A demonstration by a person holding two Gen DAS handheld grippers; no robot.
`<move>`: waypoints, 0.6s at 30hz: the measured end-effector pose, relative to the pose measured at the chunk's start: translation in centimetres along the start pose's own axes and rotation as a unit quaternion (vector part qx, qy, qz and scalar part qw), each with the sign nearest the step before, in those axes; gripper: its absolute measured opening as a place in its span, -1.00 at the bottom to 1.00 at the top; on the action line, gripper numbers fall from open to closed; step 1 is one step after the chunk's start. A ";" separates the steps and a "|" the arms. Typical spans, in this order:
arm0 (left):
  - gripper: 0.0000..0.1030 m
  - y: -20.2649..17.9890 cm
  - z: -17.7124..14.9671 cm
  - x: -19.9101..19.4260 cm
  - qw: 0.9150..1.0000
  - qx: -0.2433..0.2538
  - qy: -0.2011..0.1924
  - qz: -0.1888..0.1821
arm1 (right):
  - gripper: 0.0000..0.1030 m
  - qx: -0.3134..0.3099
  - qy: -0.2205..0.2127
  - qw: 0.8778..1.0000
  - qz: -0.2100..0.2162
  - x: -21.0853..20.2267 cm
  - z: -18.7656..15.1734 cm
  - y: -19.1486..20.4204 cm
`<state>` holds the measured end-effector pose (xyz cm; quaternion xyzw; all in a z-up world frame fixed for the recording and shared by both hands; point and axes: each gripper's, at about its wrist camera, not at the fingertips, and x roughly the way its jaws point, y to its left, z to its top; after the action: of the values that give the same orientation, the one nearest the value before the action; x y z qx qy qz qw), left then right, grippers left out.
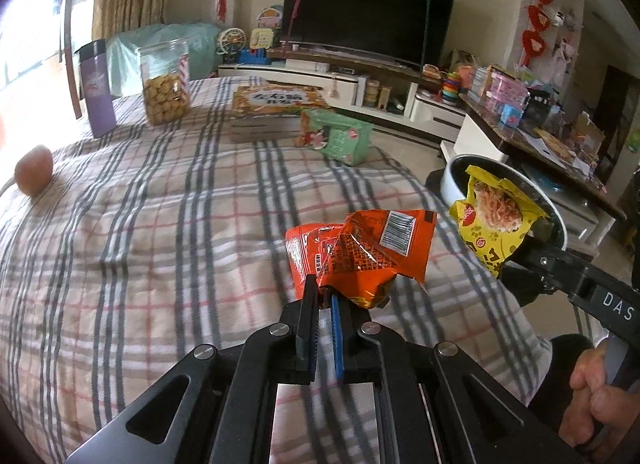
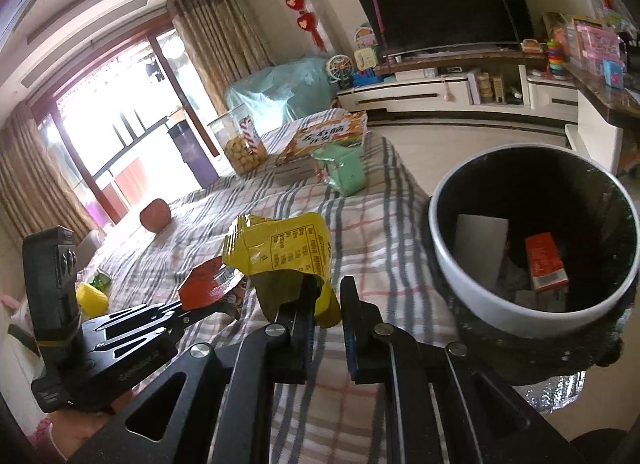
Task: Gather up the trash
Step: 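Carry the orange chip bag and yellow snack bag over the trash bin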
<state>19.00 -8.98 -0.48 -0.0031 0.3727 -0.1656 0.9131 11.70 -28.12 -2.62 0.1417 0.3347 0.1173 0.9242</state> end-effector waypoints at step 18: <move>-0.91 -3.3 1.4 0.4 0.999 0.029 -0.004 -0.022 | -0.77 0.021 -0.021 0.999 -0.025 -2.7 0.4 -3.1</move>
<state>19.26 -12.40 0.71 0.0148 0.3636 -0.1965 0.9105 10.30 -31.93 -1.84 0.1550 0.3209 0.0841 0.9305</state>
